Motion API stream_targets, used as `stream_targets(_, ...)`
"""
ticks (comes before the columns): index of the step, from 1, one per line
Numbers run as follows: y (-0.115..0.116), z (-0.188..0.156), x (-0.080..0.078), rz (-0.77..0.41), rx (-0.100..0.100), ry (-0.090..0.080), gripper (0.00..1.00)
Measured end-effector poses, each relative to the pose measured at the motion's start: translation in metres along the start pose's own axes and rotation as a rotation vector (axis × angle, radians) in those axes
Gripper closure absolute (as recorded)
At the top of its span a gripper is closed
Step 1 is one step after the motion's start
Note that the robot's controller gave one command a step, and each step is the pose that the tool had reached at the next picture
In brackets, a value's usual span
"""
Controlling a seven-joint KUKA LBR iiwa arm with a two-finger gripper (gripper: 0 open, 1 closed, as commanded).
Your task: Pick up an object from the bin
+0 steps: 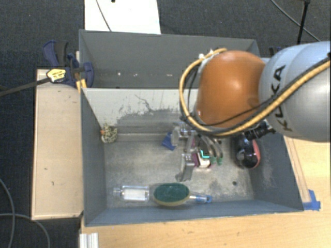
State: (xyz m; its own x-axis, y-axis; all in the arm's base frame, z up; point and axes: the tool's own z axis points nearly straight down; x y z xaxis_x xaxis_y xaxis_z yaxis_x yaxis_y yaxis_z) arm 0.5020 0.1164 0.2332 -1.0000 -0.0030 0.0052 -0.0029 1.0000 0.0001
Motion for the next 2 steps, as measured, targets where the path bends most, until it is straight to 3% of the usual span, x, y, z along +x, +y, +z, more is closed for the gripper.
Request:
stream_targets(1, -0.008, 0.099, 0.024, -0.195, 0.001, 0.0, 0.0)
stream_targets(2, 0.006, 0.163, 0.019, -0.205, -0.002, -0.018, 0.0)
